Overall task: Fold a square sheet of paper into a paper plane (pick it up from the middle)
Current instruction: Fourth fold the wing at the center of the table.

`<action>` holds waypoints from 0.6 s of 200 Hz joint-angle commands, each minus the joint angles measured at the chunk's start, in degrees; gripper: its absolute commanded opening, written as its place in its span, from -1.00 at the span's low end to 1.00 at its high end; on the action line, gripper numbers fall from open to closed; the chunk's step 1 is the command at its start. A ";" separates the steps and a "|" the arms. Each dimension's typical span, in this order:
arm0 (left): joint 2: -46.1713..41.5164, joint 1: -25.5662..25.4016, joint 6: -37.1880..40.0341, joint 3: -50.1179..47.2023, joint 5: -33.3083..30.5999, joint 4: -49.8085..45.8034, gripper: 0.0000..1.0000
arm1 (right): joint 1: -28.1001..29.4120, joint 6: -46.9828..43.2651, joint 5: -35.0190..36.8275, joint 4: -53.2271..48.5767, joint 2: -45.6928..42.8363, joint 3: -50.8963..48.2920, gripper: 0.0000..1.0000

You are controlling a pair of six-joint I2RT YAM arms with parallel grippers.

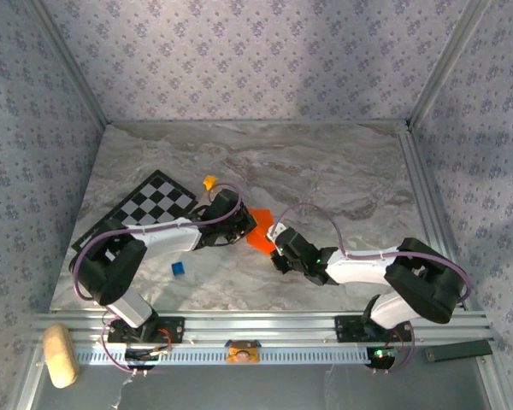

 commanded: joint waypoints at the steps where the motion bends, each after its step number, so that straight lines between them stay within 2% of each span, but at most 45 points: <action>1: -1.48 0.34 -0.34 0.68 -0.98 -1.32 -0.89 | -0.23 -0.62 -0.58 -1.22 -0.50 1.83 -0.69; 36: -1.50 0.38 -0.25 0.67 -1.03 -1.34 -0.89 | -0.19 -0.84 -0.86 -0.76 -0.52 1.88 -0.63; 105: -1.50 0.37 -0.25 0.82 -0.99 -1.30 -0.89 | -0.19 -0.58 -0.79 -1.82 -0.17 1.47 -0.84; 120: -1.50 0.42 -0.31 0.91 -1.07 -1.39 -0.81 | -0.18 -0.50 -1.16 -1.81 -0.09 1.53 -0.93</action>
